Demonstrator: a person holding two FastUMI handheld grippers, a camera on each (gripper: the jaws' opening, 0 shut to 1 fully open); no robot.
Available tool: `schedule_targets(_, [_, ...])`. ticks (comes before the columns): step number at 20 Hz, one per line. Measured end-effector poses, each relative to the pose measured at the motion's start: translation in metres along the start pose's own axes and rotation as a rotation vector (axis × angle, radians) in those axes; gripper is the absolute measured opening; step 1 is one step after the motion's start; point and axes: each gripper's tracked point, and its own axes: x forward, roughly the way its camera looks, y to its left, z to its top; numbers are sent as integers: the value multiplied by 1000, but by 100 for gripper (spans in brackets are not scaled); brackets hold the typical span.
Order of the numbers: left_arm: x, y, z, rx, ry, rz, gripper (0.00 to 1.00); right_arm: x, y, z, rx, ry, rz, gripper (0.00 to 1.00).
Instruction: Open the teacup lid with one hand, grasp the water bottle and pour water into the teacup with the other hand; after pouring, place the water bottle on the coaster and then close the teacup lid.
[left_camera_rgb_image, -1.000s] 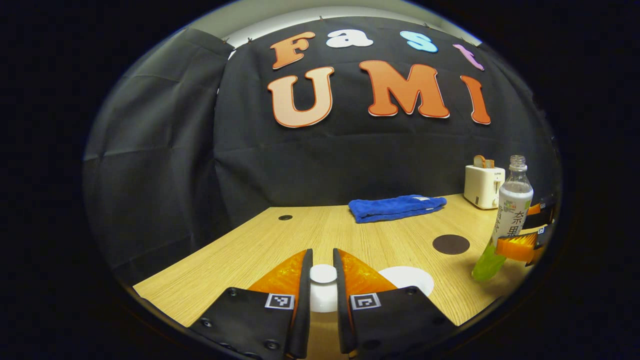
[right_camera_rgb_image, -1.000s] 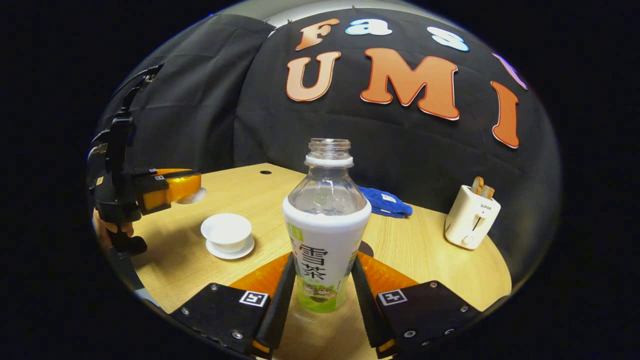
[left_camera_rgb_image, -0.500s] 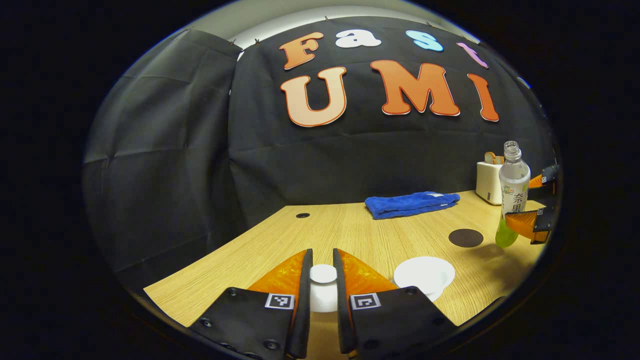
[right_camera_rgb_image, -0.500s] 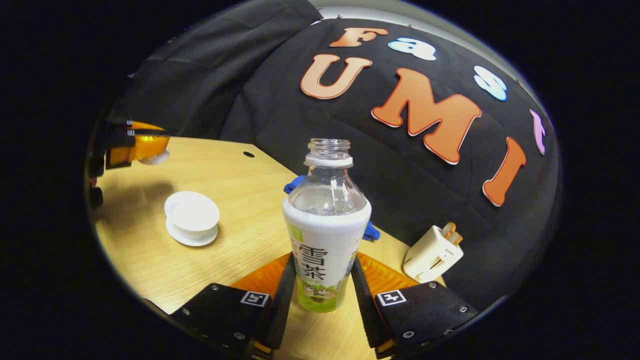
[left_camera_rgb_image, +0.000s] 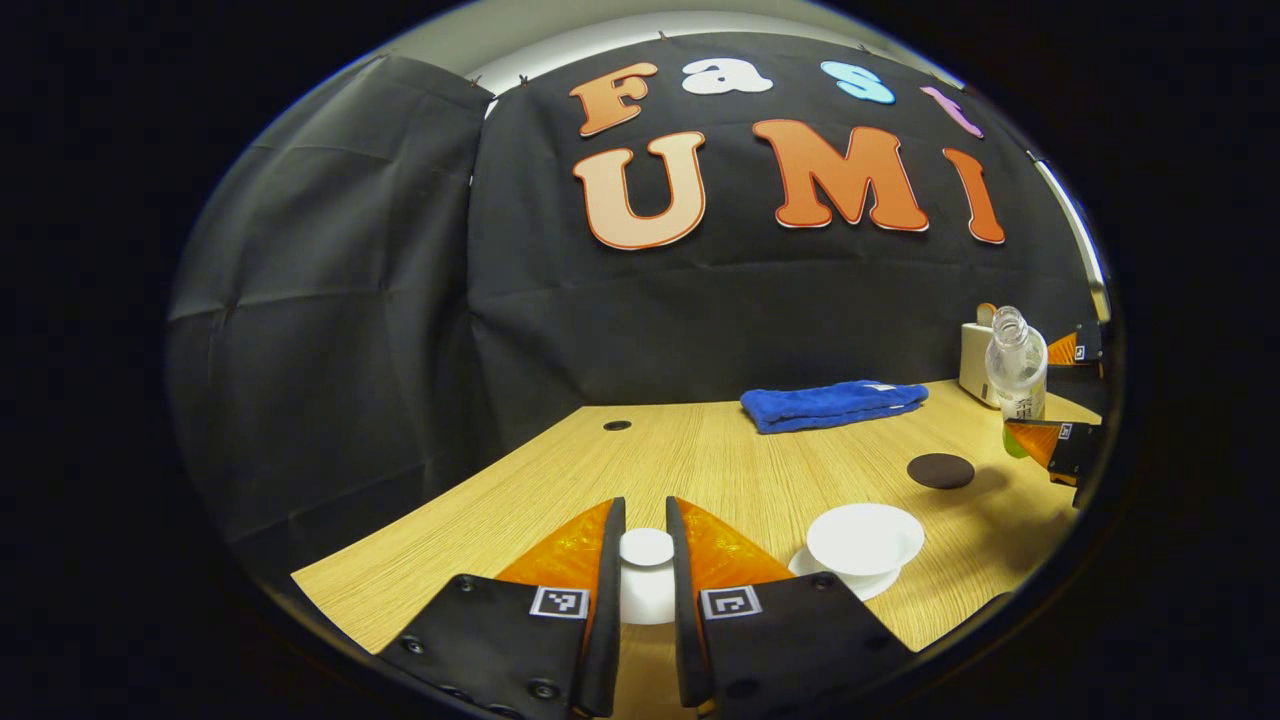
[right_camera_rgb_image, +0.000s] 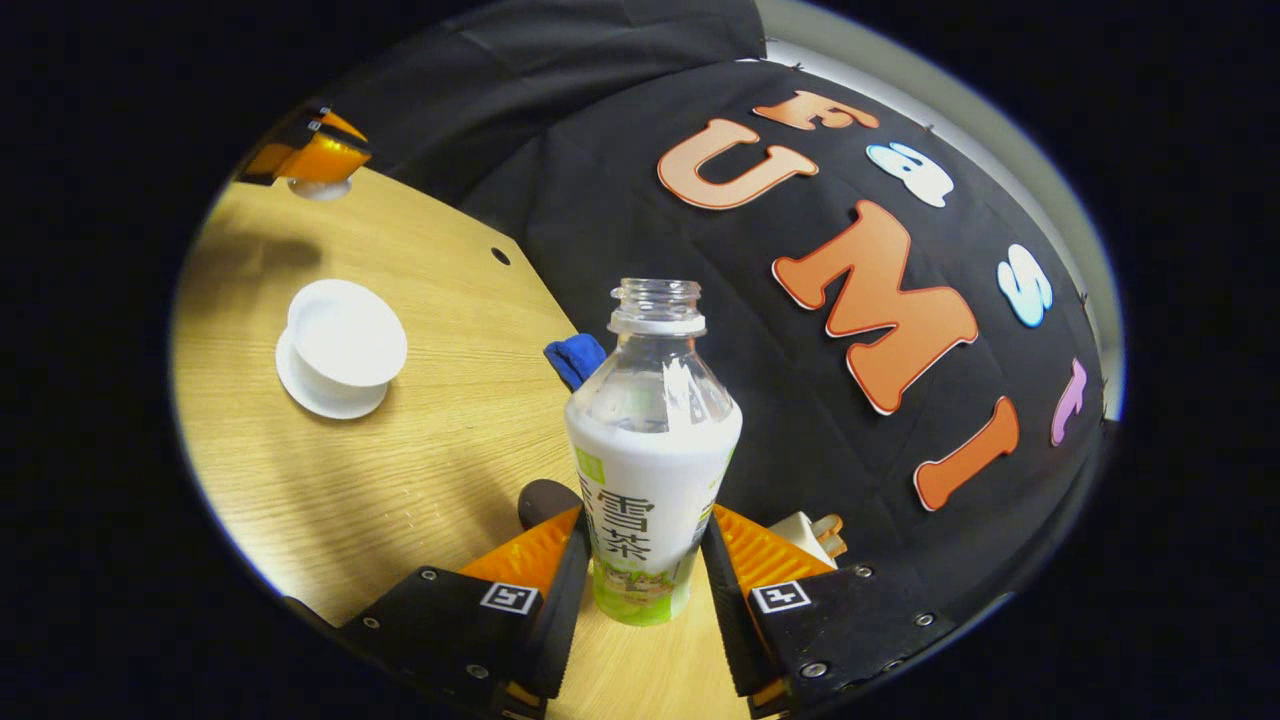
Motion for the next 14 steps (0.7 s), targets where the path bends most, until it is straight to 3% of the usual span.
schedule_targets(5, [0, 3, -2, 2, 1, 8, 24, 4, -9, 8, -128, -45, -58, 63])
schedule_targets(11, [-1, 3, -4, -1, 4, 7, 27, 11, -1, 23, -284, -92, -86, 63])
schedule_targets(14, [-3, 6, -6, 3, 5, 12, 24, 15, -4, 32, -402, -114, -140, 60])
